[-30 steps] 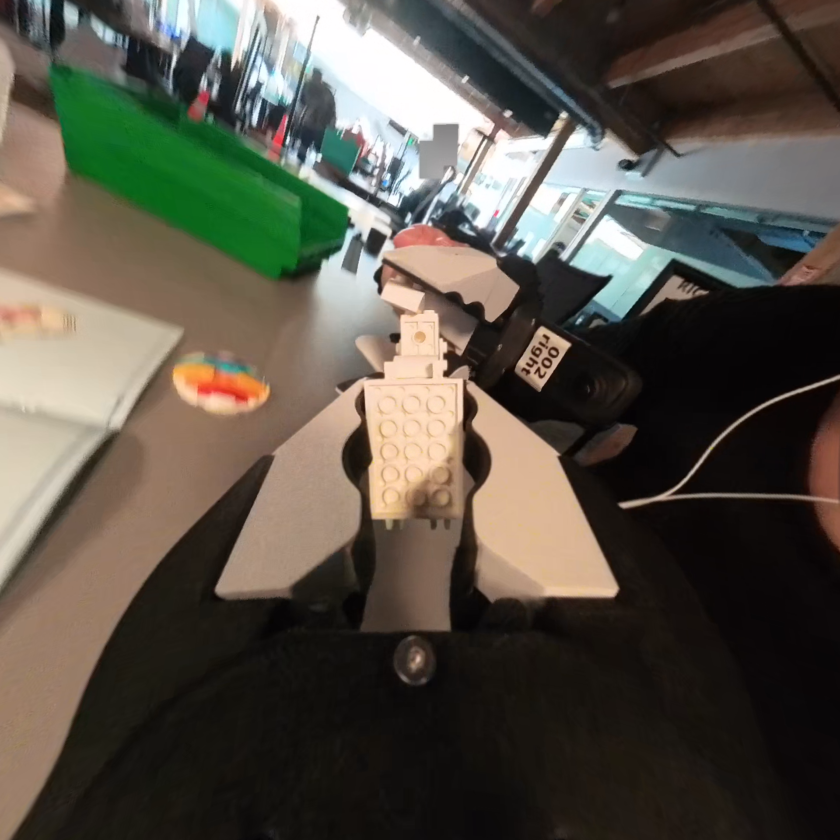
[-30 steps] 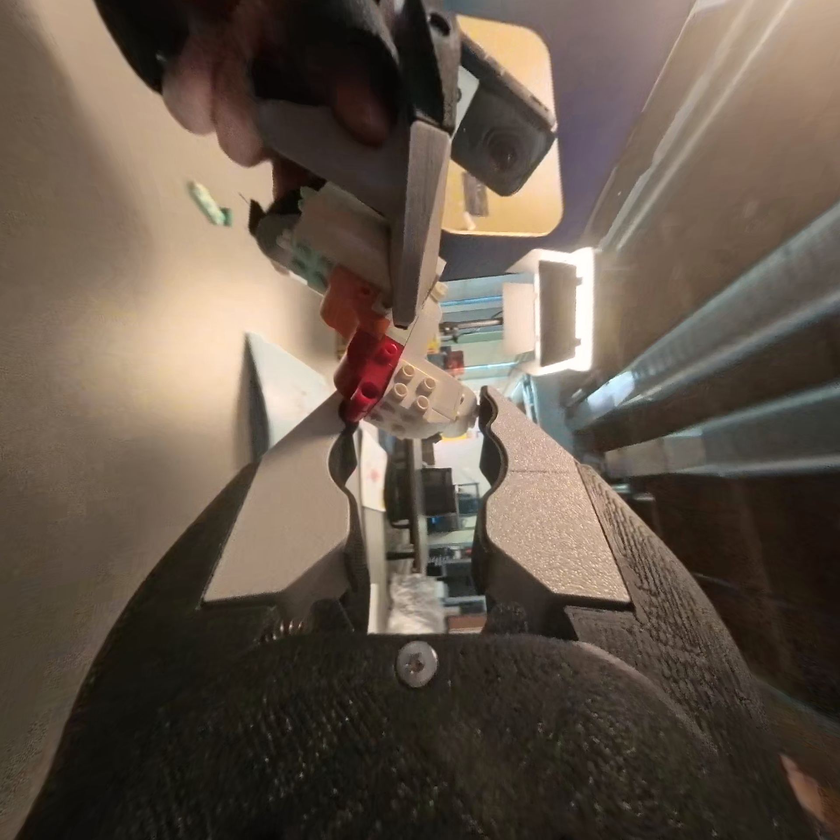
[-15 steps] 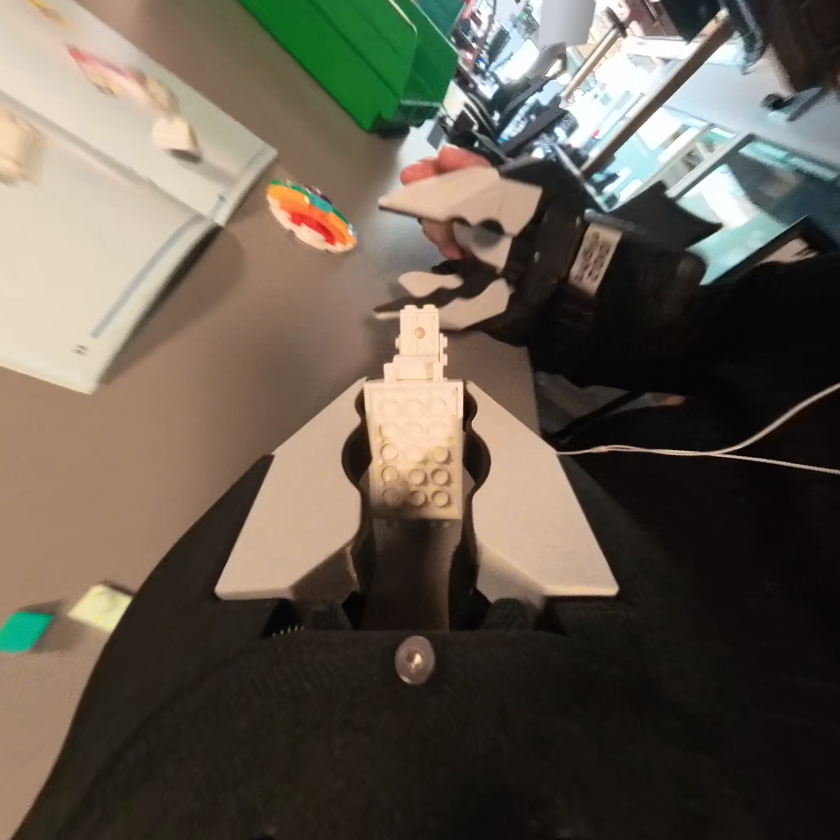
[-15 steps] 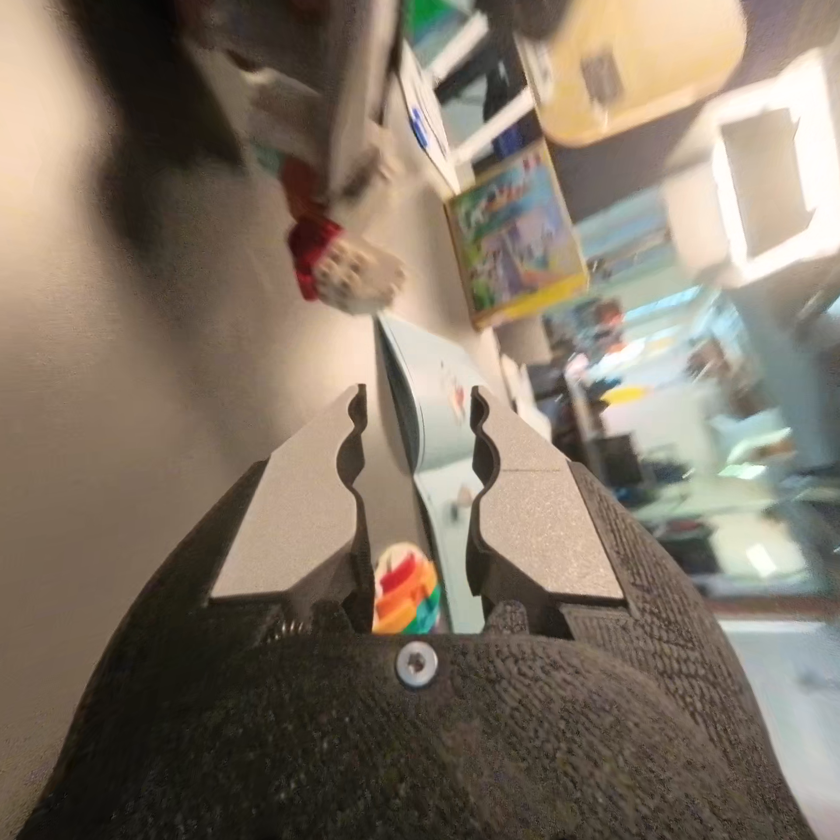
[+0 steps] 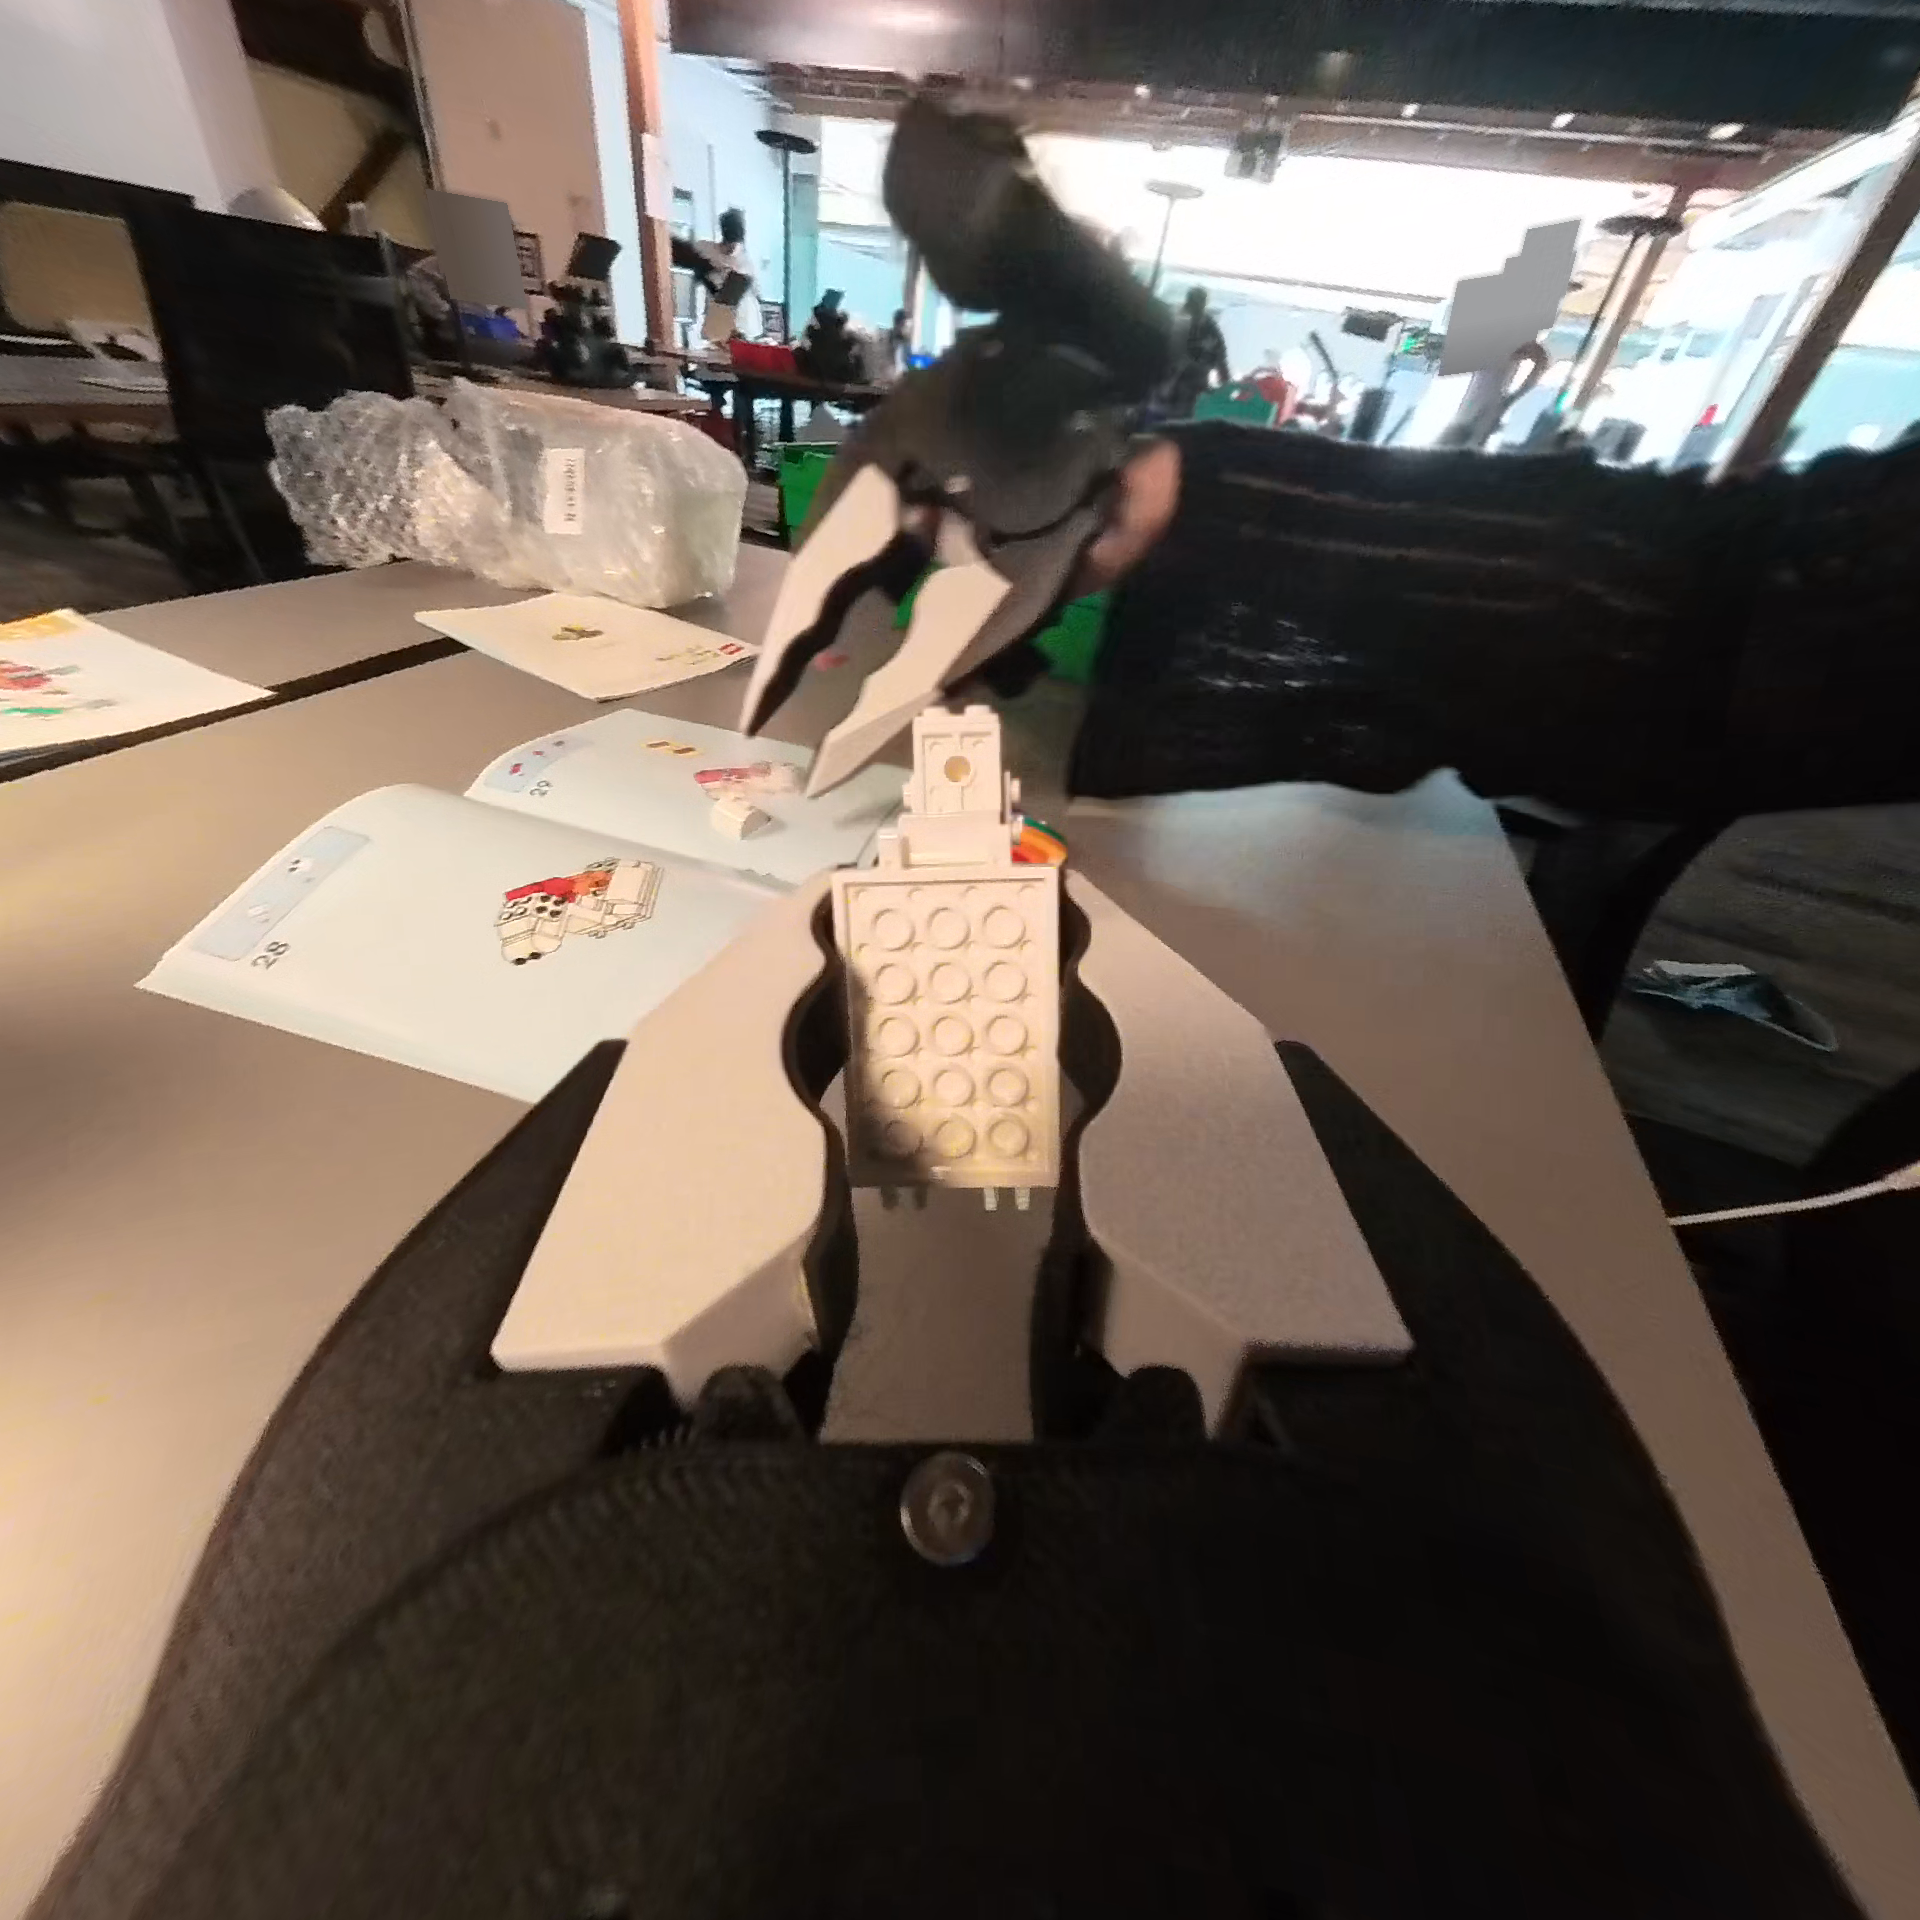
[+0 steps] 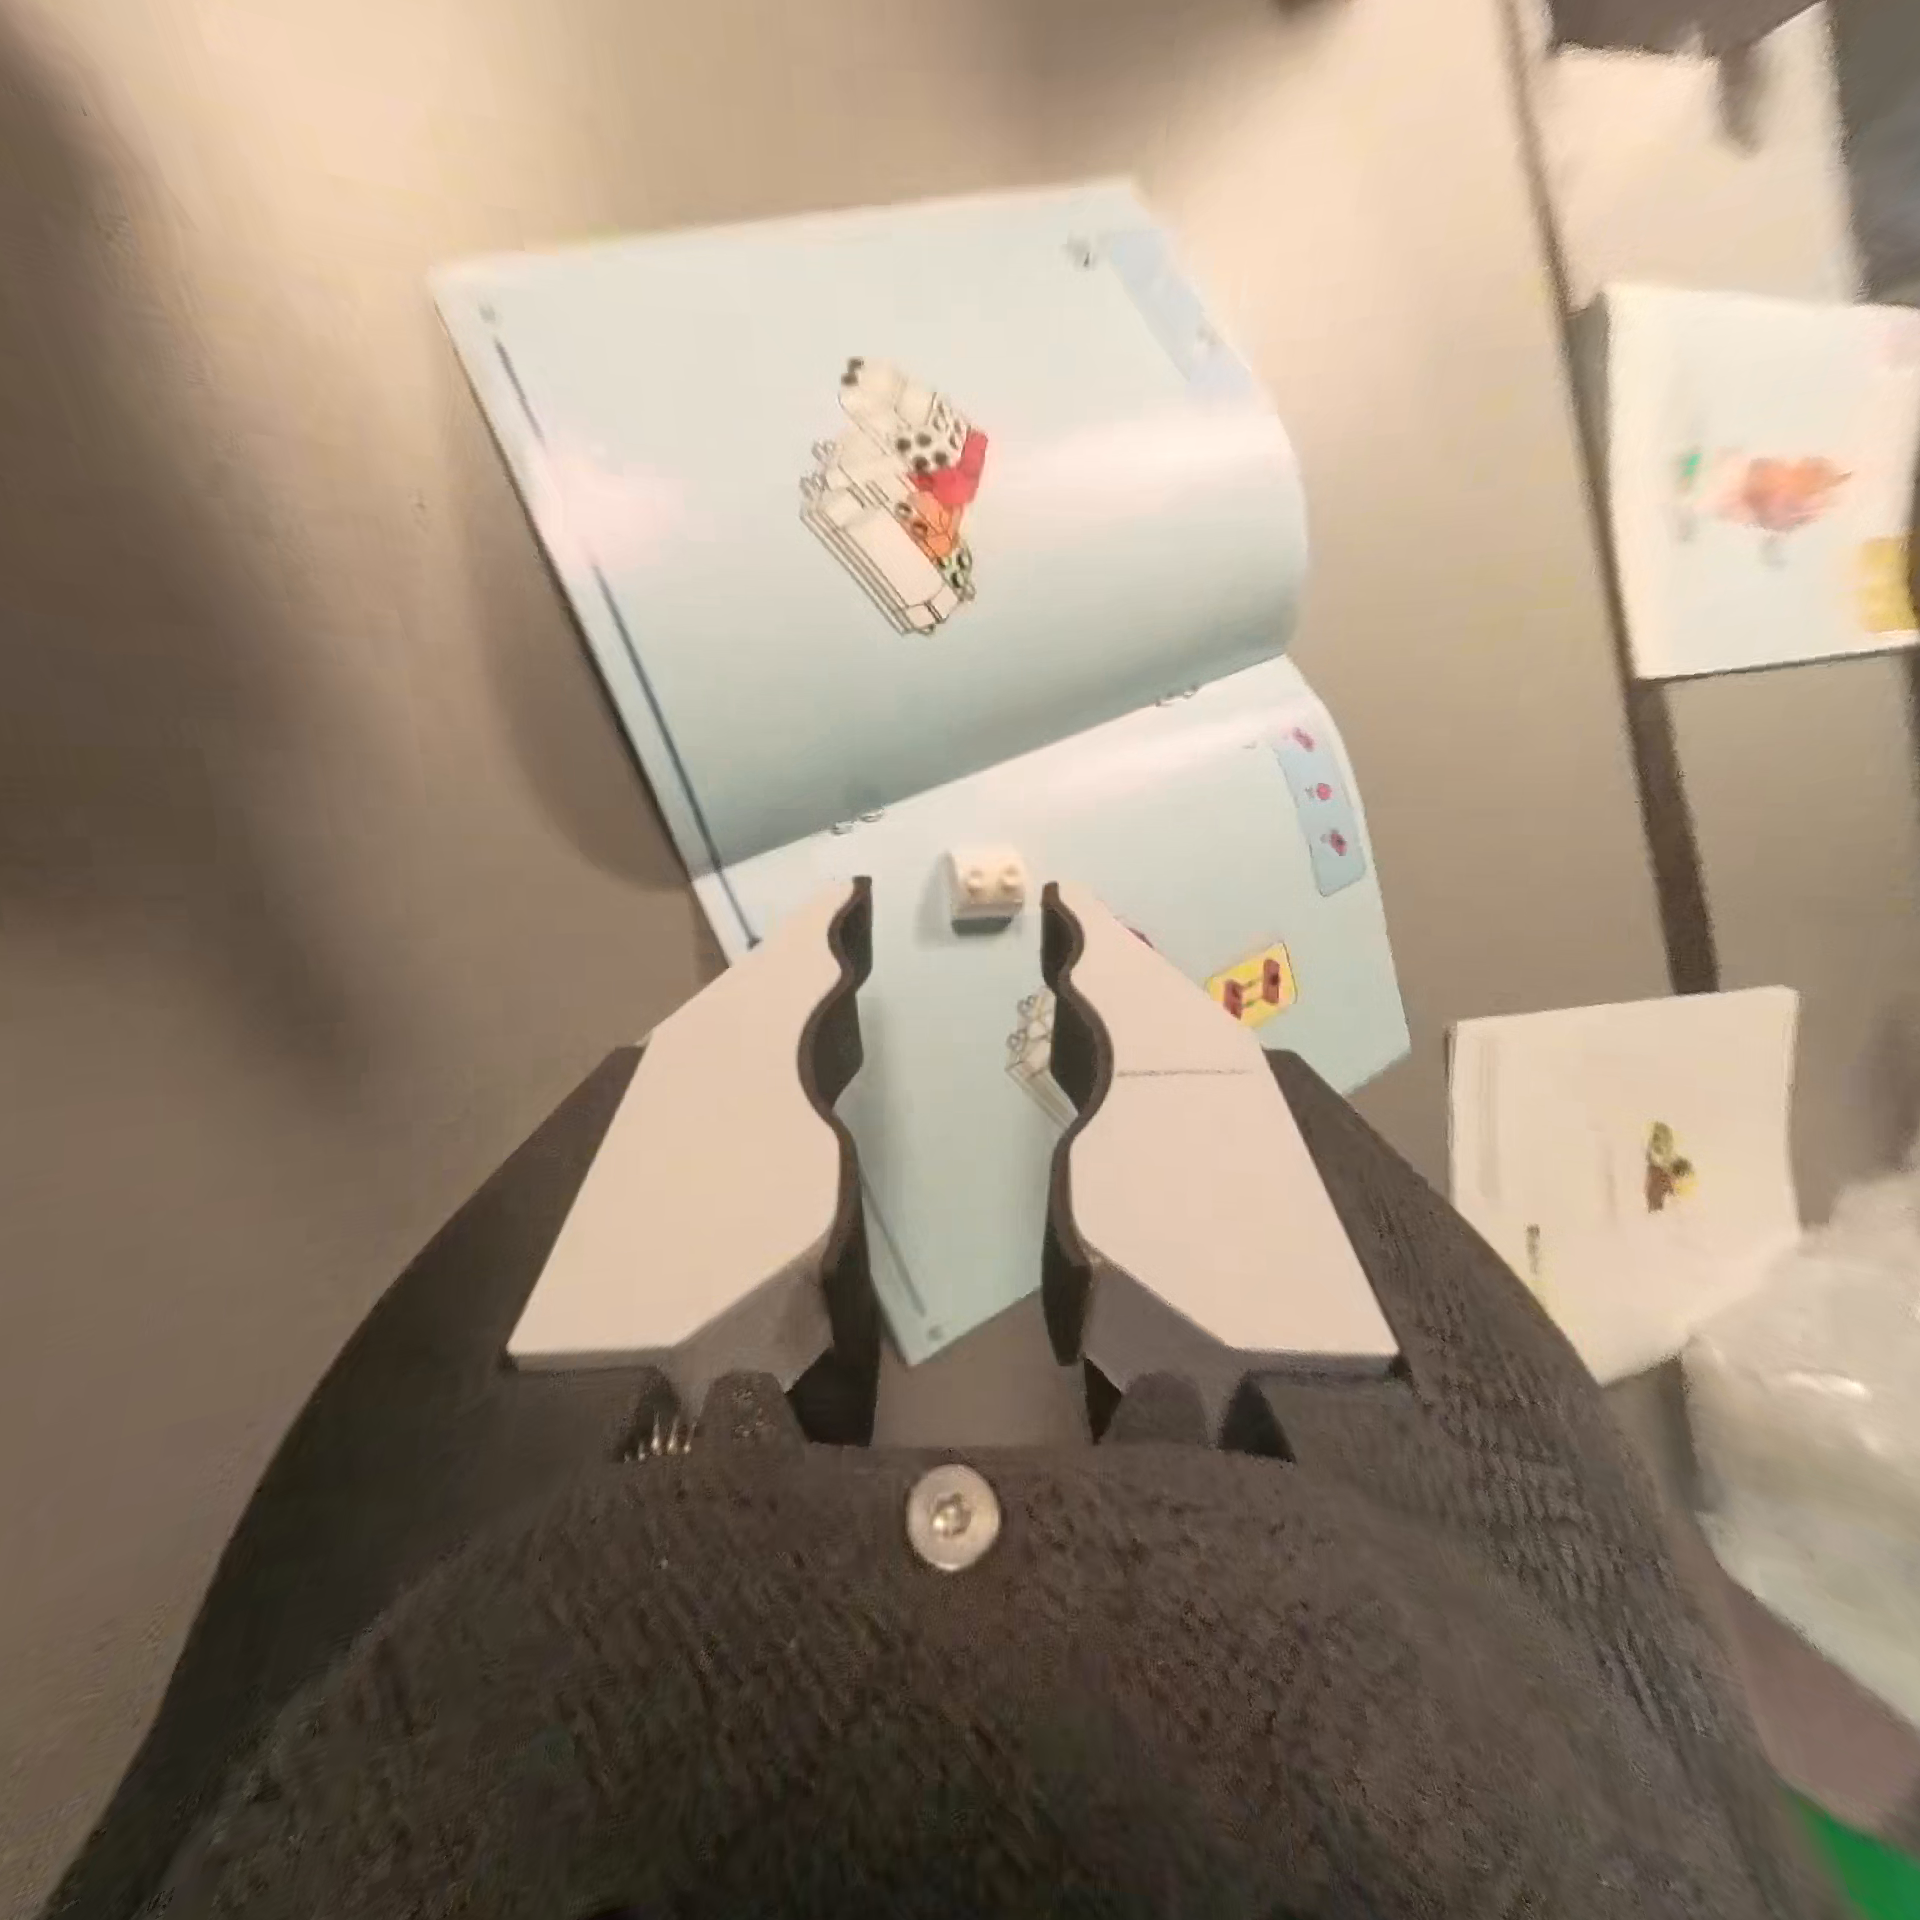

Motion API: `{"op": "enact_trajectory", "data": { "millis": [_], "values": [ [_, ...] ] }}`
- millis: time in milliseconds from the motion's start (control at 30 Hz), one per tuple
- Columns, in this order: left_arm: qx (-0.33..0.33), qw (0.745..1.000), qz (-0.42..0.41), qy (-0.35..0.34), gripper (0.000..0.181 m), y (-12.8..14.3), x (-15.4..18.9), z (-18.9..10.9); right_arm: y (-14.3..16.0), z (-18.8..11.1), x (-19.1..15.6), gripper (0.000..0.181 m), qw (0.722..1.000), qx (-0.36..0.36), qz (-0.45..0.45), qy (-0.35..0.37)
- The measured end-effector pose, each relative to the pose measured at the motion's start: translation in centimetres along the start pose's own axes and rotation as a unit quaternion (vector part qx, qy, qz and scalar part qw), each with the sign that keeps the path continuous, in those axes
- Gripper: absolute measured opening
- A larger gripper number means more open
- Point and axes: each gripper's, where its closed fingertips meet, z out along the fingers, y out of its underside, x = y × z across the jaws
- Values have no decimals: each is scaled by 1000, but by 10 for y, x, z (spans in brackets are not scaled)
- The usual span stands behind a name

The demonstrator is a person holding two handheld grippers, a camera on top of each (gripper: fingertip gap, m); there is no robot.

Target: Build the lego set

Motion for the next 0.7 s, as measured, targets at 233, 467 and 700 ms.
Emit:
{"op": "enact_trajectory", "data": {
  "millis": [233,467,700],
  "values": [
    [1,999,24,26,36,-1,11,0,19,29,5,17,992,-90,-21,-83],
    [15,998,66,0,36,-6,11,0,-81,-46,-45,14,976,136,-2,-169],
    [49,992,115,-8,36,-18,18,-4,-125,-96,-111,14,956,177,-78,-222]
  ]
}}
